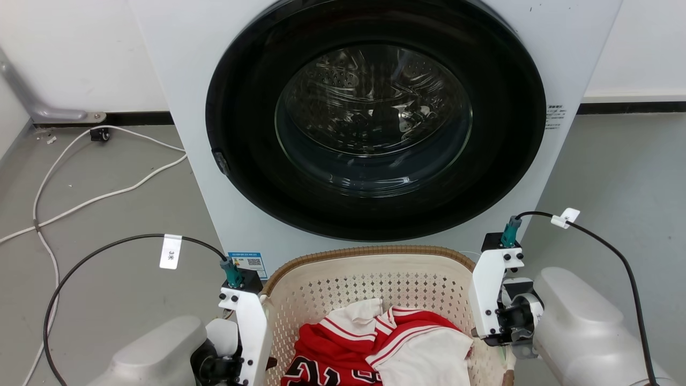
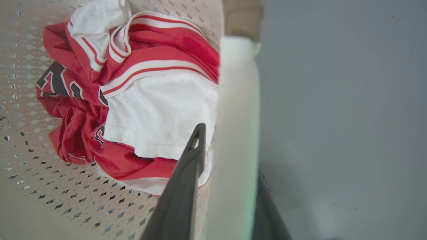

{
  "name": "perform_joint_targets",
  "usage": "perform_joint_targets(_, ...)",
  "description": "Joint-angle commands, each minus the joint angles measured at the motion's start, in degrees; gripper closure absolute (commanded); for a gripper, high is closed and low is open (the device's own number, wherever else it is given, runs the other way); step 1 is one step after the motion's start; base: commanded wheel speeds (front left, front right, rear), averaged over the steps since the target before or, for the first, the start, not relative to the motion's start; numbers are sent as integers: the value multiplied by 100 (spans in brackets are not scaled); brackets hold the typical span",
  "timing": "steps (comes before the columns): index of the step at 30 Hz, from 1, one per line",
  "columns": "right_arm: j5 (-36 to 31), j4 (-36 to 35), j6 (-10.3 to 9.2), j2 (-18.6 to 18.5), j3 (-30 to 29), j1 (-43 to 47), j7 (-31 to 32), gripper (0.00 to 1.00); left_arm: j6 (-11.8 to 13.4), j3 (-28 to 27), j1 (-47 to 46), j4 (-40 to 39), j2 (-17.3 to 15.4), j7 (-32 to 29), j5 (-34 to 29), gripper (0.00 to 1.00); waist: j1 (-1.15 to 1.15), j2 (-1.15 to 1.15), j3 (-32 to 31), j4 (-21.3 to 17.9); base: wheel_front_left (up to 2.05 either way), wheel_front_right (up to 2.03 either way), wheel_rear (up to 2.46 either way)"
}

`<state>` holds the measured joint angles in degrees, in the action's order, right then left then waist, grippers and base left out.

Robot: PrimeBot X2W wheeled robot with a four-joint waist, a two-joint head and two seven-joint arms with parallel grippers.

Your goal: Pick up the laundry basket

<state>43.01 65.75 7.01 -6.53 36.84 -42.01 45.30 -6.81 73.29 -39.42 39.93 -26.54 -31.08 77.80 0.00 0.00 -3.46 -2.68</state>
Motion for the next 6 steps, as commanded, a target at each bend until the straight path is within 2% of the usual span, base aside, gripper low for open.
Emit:
perform_joint_targets(1,34,-12,86,44,44,-64,6,100,-118,-6,-151,-82,59,55,-8,100,0,0,0,3,0,0,0)
perform_joint_targets(6,69,5,86,52,84,-73,1,100,-118,-4,-142,-78,57,53,-6,100,0,0,-3,4,0,0,0)
